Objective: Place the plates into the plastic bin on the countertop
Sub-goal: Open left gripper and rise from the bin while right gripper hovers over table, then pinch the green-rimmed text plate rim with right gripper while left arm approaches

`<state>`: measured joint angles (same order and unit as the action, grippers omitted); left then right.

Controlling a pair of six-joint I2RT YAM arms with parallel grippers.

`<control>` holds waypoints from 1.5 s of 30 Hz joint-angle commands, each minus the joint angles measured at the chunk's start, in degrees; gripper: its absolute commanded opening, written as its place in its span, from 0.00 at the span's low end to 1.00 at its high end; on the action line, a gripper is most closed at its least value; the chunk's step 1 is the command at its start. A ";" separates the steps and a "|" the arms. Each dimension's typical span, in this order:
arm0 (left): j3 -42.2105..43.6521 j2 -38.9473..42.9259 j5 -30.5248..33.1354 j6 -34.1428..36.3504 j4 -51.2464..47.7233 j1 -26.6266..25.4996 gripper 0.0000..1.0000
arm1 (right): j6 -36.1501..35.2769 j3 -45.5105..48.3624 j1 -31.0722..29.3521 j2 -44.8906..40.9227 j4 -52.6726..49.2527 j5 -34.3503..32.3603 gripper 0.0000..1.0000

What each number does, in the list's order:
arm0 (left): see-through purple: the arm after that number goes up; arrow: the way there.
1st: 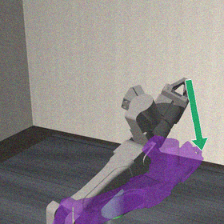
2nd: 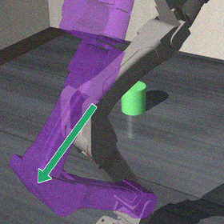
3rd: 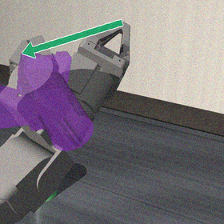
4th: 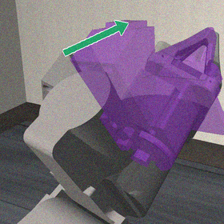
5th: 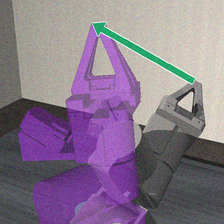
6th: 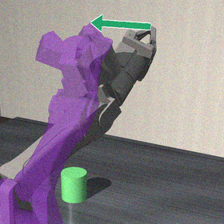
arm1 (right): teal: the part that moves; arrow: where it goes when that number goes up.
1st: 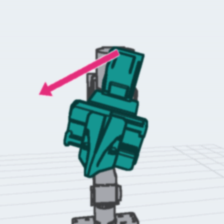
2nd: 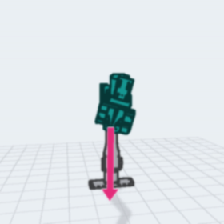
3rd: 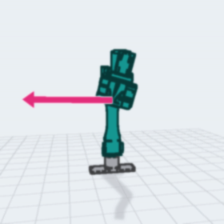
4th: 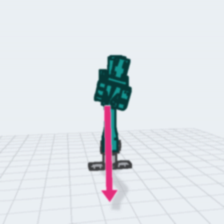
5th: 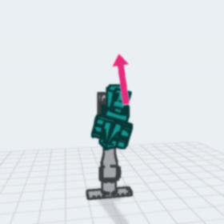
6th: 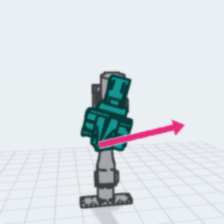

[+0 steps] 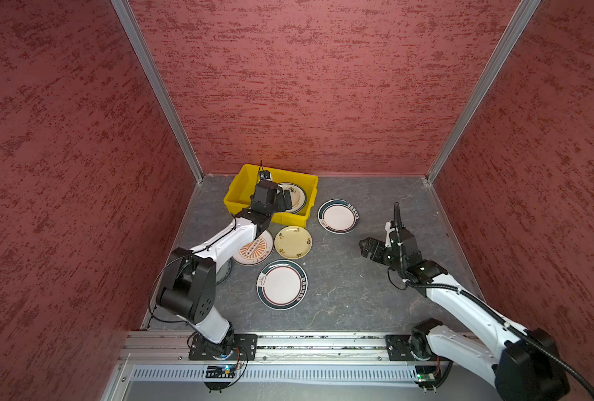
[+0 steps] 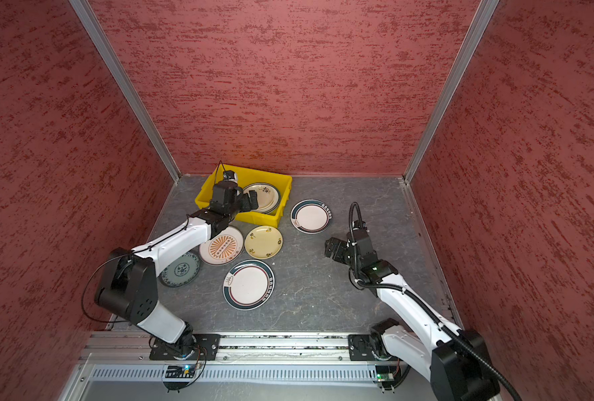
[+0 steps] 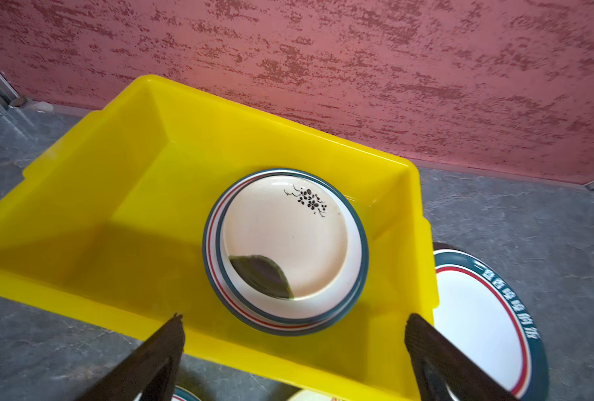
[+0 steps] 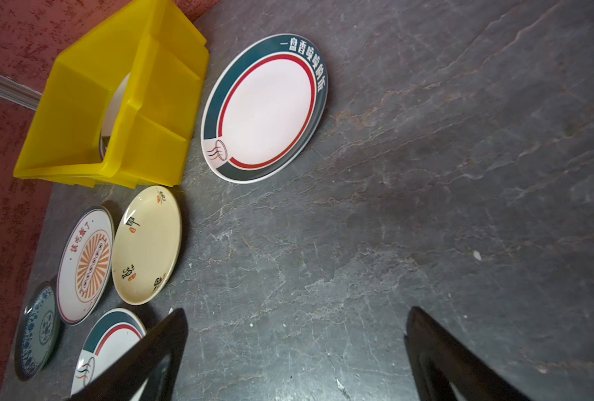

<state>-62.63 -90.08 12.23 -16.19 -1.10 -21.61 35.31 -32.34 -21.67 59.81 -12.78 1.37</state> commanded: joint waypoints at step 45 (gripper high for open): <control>24.53 21.92 -11.69 -21.96 11.46 0.89 0.99 | 5.11 -22.77 12.62 52.32 30.02 15.77 0.53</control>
<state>-36.14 -68.27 1.30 -38.04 11.25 -21.19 39.66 -54.26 -9.41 110.34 16.64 15.90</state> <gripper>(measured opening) 0.994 0.536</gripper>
